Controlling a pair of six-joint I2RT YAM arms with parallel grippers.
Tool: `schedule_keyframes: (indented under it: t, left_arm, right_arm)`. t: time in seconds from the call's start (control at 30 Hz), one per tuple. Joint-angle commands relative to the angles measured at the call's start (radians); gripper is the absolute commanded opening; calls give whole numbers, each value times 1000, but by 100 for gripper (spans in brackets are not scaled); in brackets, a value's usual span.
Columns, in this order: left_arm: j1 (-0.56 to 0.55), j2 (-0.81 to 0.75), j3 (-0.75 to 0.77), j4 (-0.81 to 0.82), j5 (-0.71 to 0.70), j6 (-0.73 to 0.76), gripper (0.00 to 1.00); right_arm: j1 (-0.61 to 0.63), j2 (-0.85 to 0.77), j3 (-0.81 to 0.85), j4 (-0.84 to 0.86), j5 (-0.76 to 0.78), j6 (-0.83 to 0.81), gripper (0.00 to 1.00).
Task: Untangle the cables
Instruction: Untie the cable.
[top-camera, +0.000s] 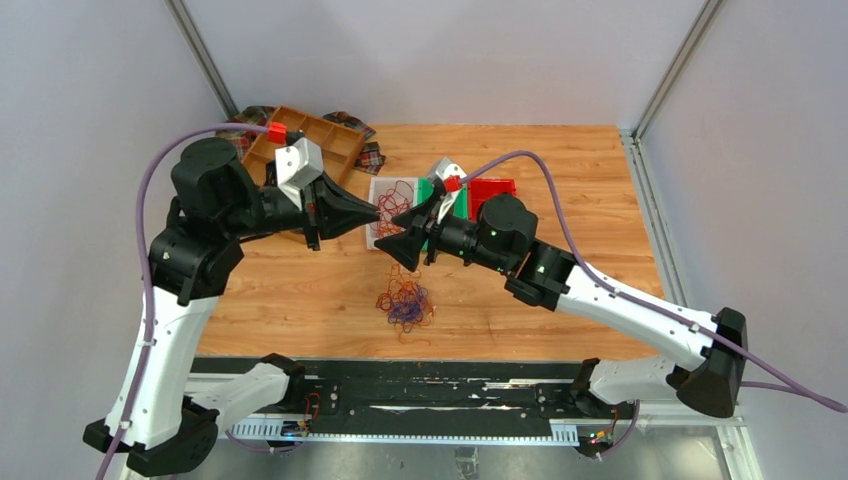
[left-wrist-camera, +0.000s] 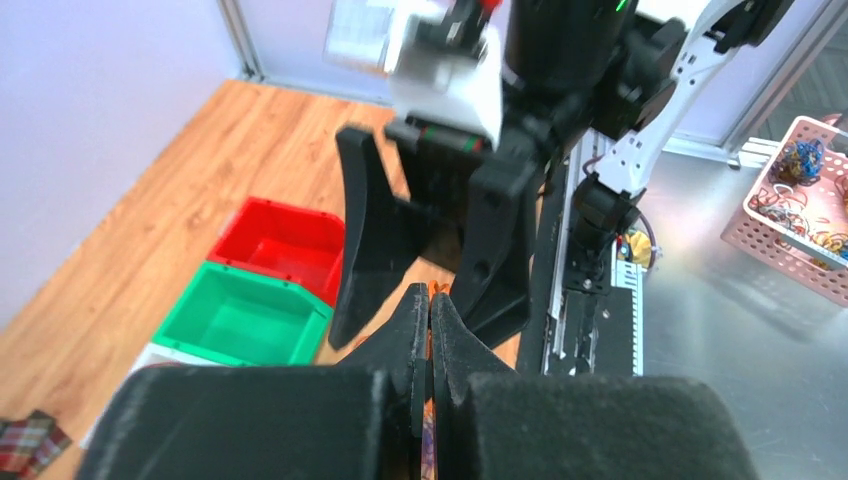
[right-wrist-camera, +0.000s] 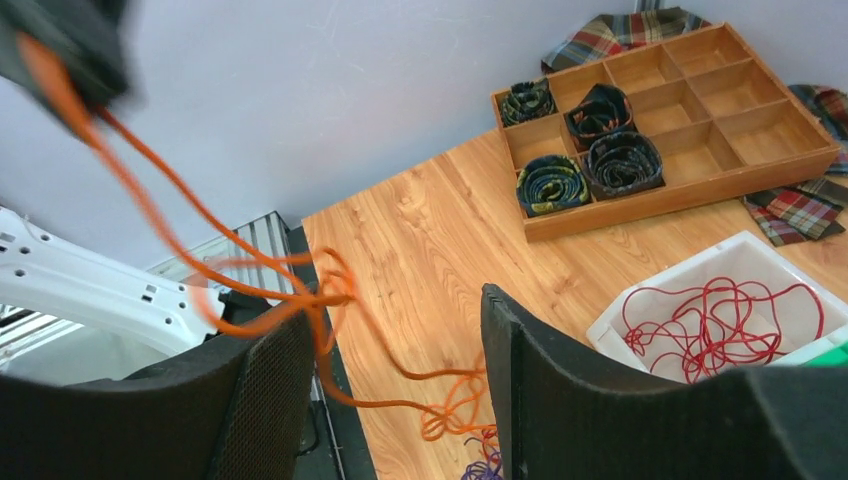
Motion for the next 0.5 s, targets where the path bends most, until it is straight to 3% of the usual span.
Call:
schedule_keyframes:
  t: [0.0, 0.27, 0.37, 0.47]
  left_arm:
    - [4, 24, 100, -7, 8, -4, 1]
    - [5, 55, 311, -7, -85, 9, 1]
    - [4, 53, 349, 3, -120, 31, 0]
    - [4, 47, 366, 29, -158, 32, 0]
  right_arm:
    - [19, 46, 22, 63, -26, -12, 59]
    - [22, 16, -128, 120, 24, 60, 46]
    - [22, -18, -184, 124, 43, 80, 34]
    - [22, -48, -229, 122, 61, 88, 29]
